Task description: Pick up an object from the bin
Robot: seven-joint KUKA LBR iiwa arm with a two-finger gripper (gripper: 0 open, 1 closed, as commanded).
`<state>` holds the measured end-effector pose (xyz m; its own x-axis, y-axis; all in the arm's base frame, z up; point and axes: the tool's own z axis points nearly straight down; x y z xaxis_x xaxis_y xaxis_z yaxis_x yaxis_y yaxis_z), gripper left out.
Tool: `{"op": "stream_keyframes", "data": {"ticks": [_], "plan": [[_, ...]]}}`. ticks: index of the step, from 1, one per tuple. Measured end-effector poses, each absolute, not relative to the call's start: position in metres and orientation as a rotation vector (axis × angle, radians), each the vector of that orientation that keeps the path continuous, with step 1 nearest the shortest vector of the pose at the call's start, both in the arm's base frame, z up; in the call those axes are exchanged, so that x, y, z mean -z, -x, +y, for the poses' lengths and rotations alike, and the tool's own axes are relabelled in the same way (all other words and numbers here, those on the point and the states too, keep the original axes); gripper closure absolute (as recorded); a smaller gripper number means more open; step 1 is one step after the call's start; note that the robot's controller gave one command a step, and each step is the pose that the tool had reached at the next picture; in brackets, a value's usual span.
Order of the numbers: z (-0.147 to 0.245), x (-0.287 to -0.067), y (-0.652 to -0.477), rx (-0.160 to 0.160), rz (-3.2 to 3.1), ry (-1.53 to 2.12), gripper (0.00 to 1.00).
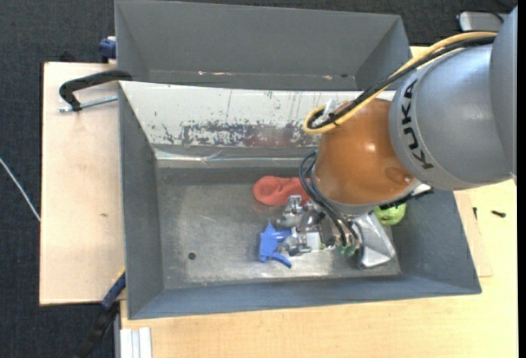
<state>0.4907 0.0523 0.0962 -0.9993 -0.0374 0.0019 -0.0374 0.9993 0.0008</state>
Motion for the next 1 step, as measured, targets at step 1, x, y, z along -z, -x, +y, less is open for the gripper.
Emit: {"op": "stream_keyframes", "data": {"ticks": [1], "plan": [[0.0524,-0.1076,-0.4942,0.002,-3.148,-0.059,1.00]]}}
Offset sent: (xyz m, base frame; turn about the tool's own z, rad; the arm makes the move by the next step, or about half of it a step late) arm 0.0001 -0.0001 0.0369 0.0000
